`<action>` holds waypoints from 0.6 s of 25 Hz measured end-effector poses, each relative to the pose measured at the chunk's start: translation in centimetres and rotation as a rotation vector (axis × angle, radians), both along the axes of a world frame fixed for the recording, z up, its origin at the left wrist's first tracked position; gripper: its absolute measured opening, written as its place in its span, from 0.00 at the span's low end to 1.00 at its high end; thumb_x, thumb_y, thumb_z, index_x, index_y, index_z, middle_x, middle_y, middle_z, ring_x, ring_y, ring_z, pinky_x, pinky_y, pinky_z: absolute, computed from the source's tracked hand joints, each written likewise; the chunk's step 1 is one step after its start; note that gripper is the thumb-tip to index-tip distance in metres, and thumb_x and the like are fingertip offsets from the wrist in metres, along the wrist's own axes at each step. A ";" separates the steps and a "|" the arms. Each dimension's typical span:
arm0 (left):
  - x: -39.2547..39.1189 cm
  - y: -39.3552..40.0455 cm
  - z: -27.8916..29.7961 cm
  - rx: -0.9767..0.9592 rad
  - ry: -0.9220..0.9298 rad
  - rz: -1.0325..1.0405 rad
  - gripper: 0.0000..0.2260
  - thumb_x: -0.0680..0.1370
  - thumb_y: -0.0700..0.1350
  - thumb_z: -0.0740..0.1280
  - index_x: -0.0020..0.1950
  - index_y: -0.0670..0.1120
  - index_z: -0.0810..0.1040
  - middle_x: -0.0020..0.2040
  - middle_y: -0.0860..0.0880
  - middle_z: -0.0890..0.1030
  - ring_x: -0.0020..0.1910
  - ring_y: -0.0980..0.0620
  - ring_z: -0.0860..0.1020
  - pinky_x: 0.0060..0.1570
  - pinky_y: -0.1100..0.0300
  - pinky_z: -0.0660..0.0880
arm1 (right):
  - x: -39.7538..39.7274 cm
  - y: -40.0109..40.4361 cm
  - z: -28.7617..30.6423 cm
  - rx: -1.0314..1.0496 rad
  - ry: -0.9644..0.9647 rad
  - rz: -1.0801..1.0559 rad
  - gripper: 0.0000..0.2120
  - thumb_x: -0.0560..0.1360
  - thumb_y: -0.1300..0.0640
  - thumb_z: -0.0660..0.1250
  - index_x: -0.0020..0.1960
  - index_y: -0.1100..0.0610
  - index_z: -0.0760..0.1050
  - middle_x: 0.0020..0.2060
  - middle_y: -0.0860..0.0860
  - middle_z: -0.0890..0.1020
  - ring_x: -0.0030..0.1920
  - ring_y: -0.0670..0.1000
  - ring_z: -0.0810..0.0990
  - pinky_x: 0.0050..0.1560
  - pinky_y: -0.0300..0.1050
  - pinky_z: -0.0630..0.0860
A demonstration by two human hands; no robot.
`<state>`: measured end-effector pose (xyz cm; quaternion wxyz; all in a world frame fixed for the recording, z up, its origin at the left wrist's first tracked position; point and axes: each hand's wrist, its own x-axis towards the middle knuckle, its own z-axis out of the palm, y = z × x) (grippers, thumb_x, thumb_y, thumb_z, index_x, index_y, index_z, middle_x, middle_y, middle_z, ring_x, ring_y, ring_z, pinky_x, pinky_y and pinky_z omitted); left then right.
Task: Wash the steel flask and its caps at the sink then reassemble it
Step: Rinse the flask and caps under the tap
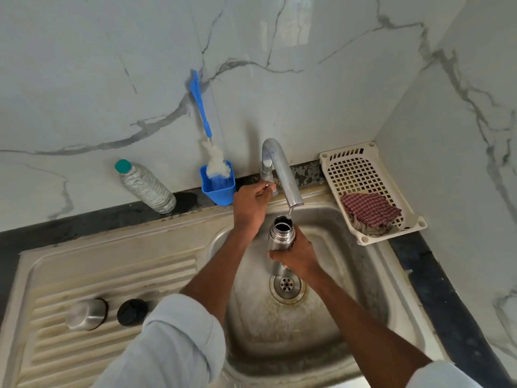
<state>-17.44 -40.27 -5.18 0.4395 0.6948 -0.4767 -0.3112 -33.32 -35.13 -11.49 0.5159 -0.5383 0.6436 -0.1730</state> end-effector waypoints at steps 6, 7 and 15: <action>-0.3 0.2 -0.2 -0.034 0.070 0.049 0.08 0.82 0.39 0.70 0.57 0.38 0.87 0.47 0.39 0.88 0.51 0.58 0.81 0.43 0.66 0.78 | 0.1 0.0 -0.4 0.001 -0.051 -0.003 0.32 0.59 0.52 0.83 0.59 0.40 0.76 0.48 0.40 0.85 0.49 0.42 0.84 0.53 0.54 0.84; -0.3 0.2 -0.4 -0.032 0.075 0.053 0.08 0.82 0.39 0.70 0.57 0.39 0.87 0.47 0.40 0.88 0.51 0.57 0.81 0.44 0.66 0.79 | 0.1 0.0 -0.6 -0.001 -0.059 -0.005 0.32 0.59 0.52 0.83 0.59 0.40 0.76 0.48 0.40 0.85 0.49 0.42 0.84 0.53 0.54 0.84; 0.2 -0.2 -1.3 -0.011 0.004 0.022 0.08 0.83 0.42 0.71 0.59 0.45 0.88 0.49 0.51 0.89 0.43 0.67 0.82 0.52 0.64 0.81 | -0.5 0.5 -1.5 0.016 -0.121 -0.009 0.31 0.58 0.54 0.84 0.54 0.33 0.75 0.44 0.35 0.84 0.47 0.44 0.84 0.48 0.56 0.85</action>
